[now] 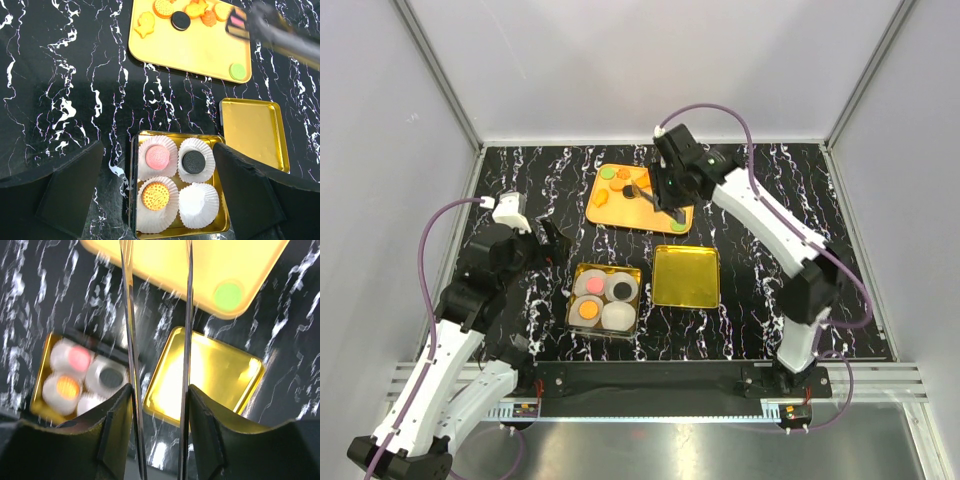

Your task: Pack the cookies

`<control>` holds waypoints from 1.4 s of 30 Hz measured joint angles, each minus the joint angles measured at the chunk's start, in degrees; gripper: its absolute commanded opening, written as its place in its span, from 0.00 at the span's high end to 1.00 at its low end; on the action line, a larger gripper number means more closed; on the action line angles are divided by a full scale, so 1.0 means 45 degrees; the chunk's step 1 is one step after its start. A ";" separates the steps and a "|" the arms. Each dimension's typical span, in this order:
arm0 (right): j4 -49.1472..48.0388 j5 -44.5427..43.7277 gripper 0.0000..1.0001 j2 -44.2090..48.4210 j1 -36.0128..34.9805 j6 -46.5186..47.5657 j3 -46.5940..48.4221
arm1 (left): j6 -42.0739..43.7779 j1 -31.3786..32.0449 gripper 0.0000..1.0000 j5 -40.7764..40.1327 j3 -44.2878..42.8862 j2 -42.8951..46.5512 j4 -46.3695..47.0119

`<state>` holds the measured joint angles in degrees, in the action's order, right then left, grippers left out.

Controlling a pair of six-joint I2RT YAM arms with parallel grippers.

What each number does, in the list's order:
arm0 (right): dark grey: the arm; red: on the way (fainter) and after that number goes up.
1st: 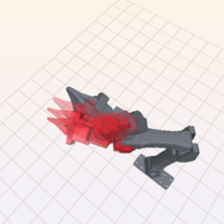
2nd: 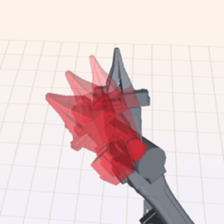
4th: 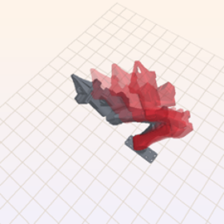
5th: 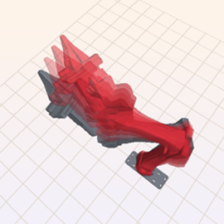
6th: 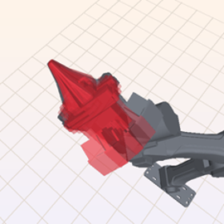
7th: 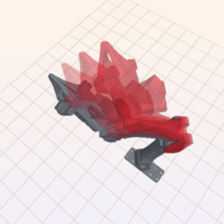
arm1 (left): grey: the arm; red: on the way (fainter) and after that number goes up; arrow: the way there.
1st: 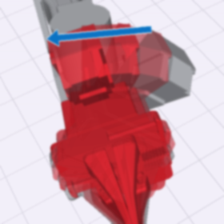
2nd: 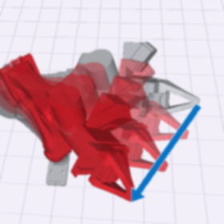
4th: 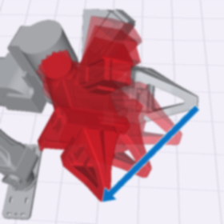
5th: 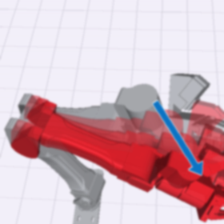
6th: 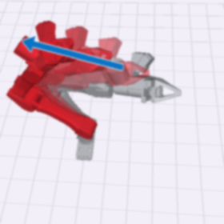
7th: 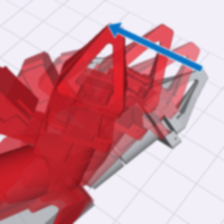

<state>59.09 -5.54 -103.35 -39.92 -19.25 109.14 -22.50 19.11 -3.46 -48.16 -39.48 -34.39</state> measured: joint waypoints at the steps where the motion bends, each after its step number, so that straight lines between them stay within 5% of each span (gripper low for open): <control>1: -0.0049 0.0005 0.47 -0.0437 0.0219 0.0078 0.0369 | -0.0005 0.0000 0.01 0.0000 0.0000 0.0000 0.0005; 14: 0.0622 -0.0005 0.45 -0.5935 0.1972 0.0821 0.6052 | -0.0005 0.0000 0.01 0.0117 0.0000 -0.0112 0.0000; 42: 0.0554 0.0481 0.46 -0.6615 0.2443 0.0797 0.6222 | -0.0005 -0.0019 0.01 0.0175 0.0000 -0.0277 0.0010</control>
<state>61.58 -3.38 -133.12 -28.93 -15.66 137.14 -22.52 19.03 -2.68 -48.16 -40.73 -34.35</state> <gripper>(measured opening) 0.539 0.988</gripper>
